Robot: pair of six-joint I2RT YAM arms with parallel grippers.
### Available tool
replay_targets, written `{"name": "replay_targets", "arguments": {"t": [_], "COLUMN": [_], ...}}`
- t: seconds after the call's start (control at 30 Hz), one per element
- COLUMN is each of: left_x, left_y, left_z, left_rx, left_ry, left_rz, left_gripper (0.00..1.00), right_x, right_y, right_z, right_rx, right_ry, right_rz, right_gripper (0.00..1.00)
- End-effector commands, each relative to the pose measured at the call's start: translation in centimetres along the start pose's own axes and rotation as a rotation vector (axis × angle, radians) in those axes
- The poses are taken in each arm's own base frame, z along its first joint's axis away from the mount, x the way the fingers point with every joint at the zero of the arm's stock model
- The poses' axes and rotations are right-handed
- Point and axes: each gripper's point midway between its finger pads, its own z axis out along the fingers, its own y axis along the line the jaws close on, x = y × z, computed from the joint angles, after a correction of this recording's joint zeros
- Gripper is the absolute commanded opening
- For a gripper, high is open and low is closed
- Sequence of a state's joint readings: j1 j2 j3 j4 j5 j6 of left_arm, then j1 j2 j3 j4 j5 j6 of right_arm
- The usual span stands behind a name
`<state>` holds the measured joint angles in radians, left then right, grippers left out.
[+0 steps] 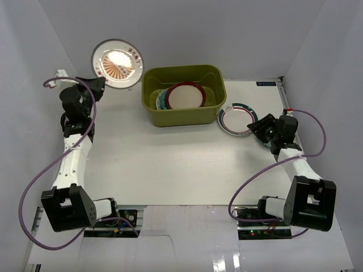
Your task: Place the plates into the plastic bin on the countertop
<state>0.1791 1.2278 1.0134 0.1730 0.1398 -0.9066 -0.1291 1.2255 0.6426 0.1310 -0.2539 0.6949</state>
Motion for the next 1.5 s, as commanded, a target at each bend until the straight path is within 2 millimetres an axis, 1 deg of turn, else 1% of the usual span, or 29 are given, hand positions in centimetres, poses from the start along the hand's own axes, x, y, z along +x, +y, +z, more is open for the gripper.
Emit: {"name": "replay_targets", "arguments": {"t": [0.0, 0.03, 0.07, 0.1, 0.13, 0.17, 0.2, 0.23, 0.33, 0.4, 0.43, 0.5, 0.53, 0.57, 0.6, 0.63, 0.7, 0.73, 0.8, 0.87, 0.93, 0.97, 1.1, 1.2, 1.27, 1.37, 1.4, 1.43, 1.47], "left_x": [2.3, 5.5, 6.4, 8.7, 11.0, 11.9, 14.0, 15.6, 19.3, 20.4, 22.5, 23.5, 25.1, 25.9, 26.2, 27.7, 28.6, 29.4, 29.8, 30.5, 30.3, 30.8, 31.1, 31.2, 30.9, 29.4, 28.3, 27.6, 26.8], "left_y": [-7.4, -9.6, -10.8, -10.7, -11.7, -12.2, -11.3, -11.5, -10.9, -11.4, -10.5, -11.1, -10.3, -9.9, -10.3, -9.0, -8.2, -7.1, -6.2, -4.7, -4.7, -3.5, -2.7, -2.7, -3.1, -5.3, -7.1, -8.0, -9.2], "left_z": [0.2, 0.1, 0.3, 1.1, 1.0, 1.4, 2.3, 2.4, 3.7, 4.4, 4.9, 5.6, 6.1, 6.4, 6.6, 7.0, 7.5, 7.7, 8.2, 8.8, 9.4, 9.5, 10.4, 10.6, 10.5, 10.3, 9.9, 9.7, 9.4], "left_rx": [0.205, 0.258, 0.282, 0.282, 0.306, 0.317, 0.295, 0.299, 0.276, 0.29, 0.266, 0.278, 0.26, 0.246, 0.258, 0.227, 0.203, 0.178, 0.153, 0.106, 0.107, 0.069, 0.038, 0.043, 0.062, 0.122, 0.171, 0.197, 0.232], "left_ry": [0.083, 0.16, 0.19, 0.249, 0.301, 0.324, 0.374, 0.411, 0.492, 0.516, 0.564, 0.58, 0.613, 0.629, 0.635, 0.665, 0.672, 0.688, 0.686, 0.686, 0.666, 0.68, 0.678, 0.678, 0.676, 0.65, 0.632, 0.62, 0.605], "left_rz": [0.03, 0.047, 0.052, 0.054, 0.056, 0.058, 0.056, 0.046, 0.05, 0.063, 0.07, 0.087, 0.094, 0.098, 0.106, 0.111, 0.122, 0.126, 0.146, 0.171, 0.203, 0.215, 0.247, 0.263, 0.275, 0.283, 0.28, 0.285, 0.294], "left_gripper": [0.0, 0.0, 0.0, 0.0, 0.0, 0.0, 0.0, 0.0, 0.0, 0.0, 0.0, 0.0, 0.0, 0.0, 0.0, 0.0, 0.0, 0.0, 0.0, 0.11, 0.22, 0.23, 0.27, 0.54, 0.77, 0.98, 0.98, 0.98, 0.98], "right_x": [-1.2, -1.3, -1.0, -0.2, -0.5, -0.2, 0.6, 0.5, 1.3, 1.6, 1.6, 1.8, 1.9, 2.0, 2.2, 2.4, 2.8, 3.3, 3.4, 3.8, 3.8, 3.7, 3.2, 3.5, 3.3, 2.7, 2.2, 1.7, 1.1], "right_y": [0.6, 0.2, -0.3, -1.2, -1.7, -2.2, -2.9, -3.1, -4.0, -4.4, -4.3, -4.6, -4.6, -5.0, -5.1, -5.2, -5.6, -6.0, -5.9, -6.1, -6.0, -5.9, -5.5, -5.8, -5.6, -4.8, -4.4, -3.9, -3.3], "right_z": [-0.2, 0.0, 0.1, 0.2, 0.3, 0.5, 0.6, 0.8, 1.6, 2.4, 2.7, 3.4, 3.6, 4.0, 4.2, 4.3, 4.8, 5.2, 5.6, 6.1, 6.6, 6.8, 8.1, 9.0, 9.3, 9.7, 9.7, 9.8, 9.6], "right_rx": [-0.039, -0.025, -0.013, 0.01, 0.028, 0.036, 0.046, 0.054, 0.065, 0.074, 0.064, 0.064, 0.064, 0.076, 0.079, 0.08, 0.086, 0.098, 0.089, 0.093, 0.089, 0.086, 0.088, 0.094, 0.08, 0.053, 0.041, 0.032, 0.019], "right_ry": [-0.085, -0.101, -0.103, -0.095, -0.126, -0.129, -0.122, -0.131, -0.114, -0.107, -0.102, -0.094, -0.09, -0.081, -0.074, -0.069, -0.051, -0.036, -0.029, -0.014, -0.02, -0.023, -0.025, -0.018, -0.023, -0.028, -0.037, -0.049, -0.063], "right_rz": [0.013, 0.038, 0.056, 0.077, 0.103, 0.123, 0.148, 0.164, 0.209, 0.242, 0.25, 0.269, 0.274, 0.278, 0.281, 0.284, 0.292, 0.299, 0.307, 0.32, 0.328, 0.33, 0.344, 0.365, 0.375, 0.383, 0.38, 0.376, 0.367], "right_gripper": [0.52, 0.57, 0.61, 0.62, 0.62, 0.63, 0.63, 0.63, 0.64, 0.64, 0.64, 0.64, 0.64, 0.64, 0.64, 0.64, 0.65, 0.65, 0.65, 0.65, 0.65, 0.65, 0.61, 0.56, 0.51, 0.35, 0.29, 0.26, 0.19]}}
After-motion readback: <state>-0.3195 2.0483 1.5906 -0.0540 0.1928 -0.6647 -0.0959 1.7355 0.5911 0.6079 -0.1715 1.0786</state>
